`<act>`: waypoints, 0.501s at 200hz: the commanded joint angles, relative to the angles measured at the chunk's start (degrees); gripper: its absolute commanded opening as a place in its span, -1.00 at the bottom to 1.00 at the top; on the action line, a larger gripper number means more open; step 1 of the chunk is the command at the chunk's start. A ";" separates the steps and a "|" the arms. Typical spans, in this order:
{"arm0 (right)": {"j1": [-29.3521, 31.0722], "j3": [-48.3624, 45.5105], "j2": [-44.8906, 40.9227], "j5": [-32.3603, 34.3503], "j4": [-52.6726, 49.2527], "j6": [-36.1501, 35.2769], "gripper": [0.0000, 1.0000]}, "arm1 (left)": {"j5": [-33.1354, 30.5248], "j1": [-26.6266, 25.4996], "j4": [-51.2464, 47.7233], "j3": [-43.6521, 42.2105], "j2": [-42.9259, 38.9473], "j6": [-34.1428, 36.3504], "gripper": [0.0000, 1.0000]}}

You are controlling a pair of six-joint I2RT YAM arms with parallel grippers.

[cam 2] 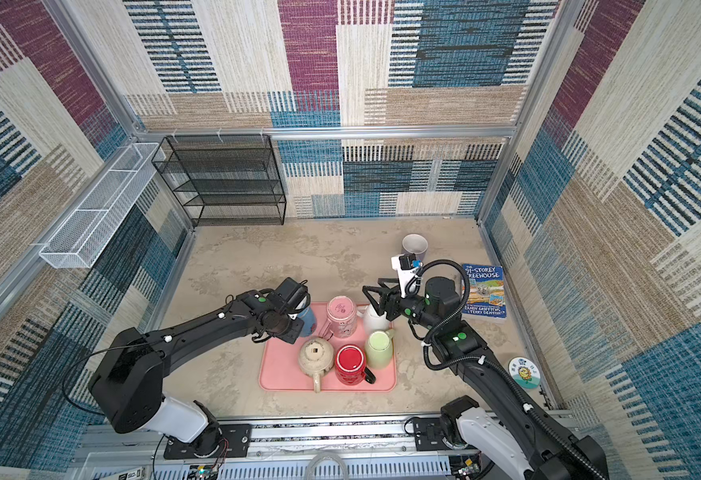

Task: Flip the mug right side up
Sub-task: 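Lower the left gripper onto the upside-down light blue mug and close, then lift the light blue mug off the tray with the left gripper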

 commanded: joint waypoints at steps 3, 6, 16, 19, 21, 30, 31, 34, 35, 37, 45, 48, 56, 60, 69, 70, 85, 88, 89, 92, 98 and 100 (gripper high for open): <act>0.05 -0.04 0.18 -0.63 1.50 0.30 0.29 | -0.63 -0.02 -0.12 0.63 -0.19 -0.69 -0.72; 0.10 -0.07 0.13 -0.63 1.54 0.33 0.29 | -0.63 -0.02 -0.19 0.68 -0.14 -0.76 -0.73; 0.09 -0.04 0.14 -0.74 1.50 0.24 0.29 | -0.82 -0.02 -0.20 0.76 0.03 -1.03 -0.81; 0.07 -0.04 0.13 -0.72 1.54 0.29 0.29 | -0.72 0.02 -0.23 0.83 0.05 -1.04 -0.82; 0.05 -0.04 0.18 -0.75 1.48 0.28 0.29 | -0.67 -0.01 -0.25 0.84 0.14 -1.04 -0.83; 0.09 -0.04 0.23 -0.79 1.50 0.30 0.29 | -0.42 0.02 -0.37 0.94 0.17 -1.13 -0.88; 0.07 -0.04 0.26 -0.80 1.48 0.26 0.29 | -0.36 0.00 -0.37 0.94 0.21 -1.17 -0.89; 0.07 -0.04 0.25 -0.81 1.50 0.23 0.29 | -0.30 -0.02 -0.36 0.94 0.14 -1.20 -0.89; 0.05 -0.04 0.22 -0.81 1.48 0.27 0.29 | -0.30 -0.02 -0.37 0.94 0.16 -1.21 -0.90; 0.11 0.02 0.25 -0.81 1.53 0.23 0.29 | -0.30 0.00 -0.37 0.89 0.14 -1.26 -0.90; 0.06 0.04 0.41 -0.88 1.40 0.28 0.29 | -0.34 -0.02 -0.35 0.85 -0.01 -1.39 -0.92; 0.05 0.16 0.45 -0.90 1.38 0.24 0.29 | -0.42 -0.02 -0.35 0.78 -0.08 -1.46 -0.93; 0.04 0.17 0.45 -0.94 1.29 0.29 0.29 | -0.85 0.03 -0.45 0.76 -0.33 -1.61 -0.94; 0.05 0.25 0.40 -0.89 1.27 0.23 0.29 | -1.11 -0.02 -0.65 0.84 -0.42 -1.65 -0.94; 0.05 0.30 0.45 -0.99 1.15 0.27 0.29 | -1.79 -0.02 -1.04 1.00 -0.67 -1.83 -0.94; 0.09 0.30 0.46 -0.99 1.13 0.28 0.29 | -1.88 -0.02 -1.06 1.01 -0.69 -1.83 -0.94; 0.05 0.32 0.53 -0.99 1.06 0.22 0.29 | -2.78 -0.02 -1.15 0.86 -1.53 -2.00 -0.96; 0.05 0.31 0.52 -0.98 1.07 0.28 0.29 | -2.95 -0.02 -1.16 0.79 -1.69 -2.07 -0.97; 0.05 0.31 0.58 -0.98 1.09 0.25 0.29 | -2.99 -0.02 -1.21 0.78 -1.82 -2.08 -0.98; 0.04 0.31 0.55 -0.97 1.05 0.26 0.29 | -3.18 -0.02 -1.19 0.76 -2.03 -2.17 -1.00; 0.06 0.31 0.64 -1.05 1.15 0.30 0.29 | -3.29 -0.02 -1.24 0.76 -2.55 -2.27 -1.00; 0.07 0.31 0.75 -1.07 1.19 0.23 0.29 | -3.29 -0.02 -1.25 0.76 -2.71 -2.27 -1.00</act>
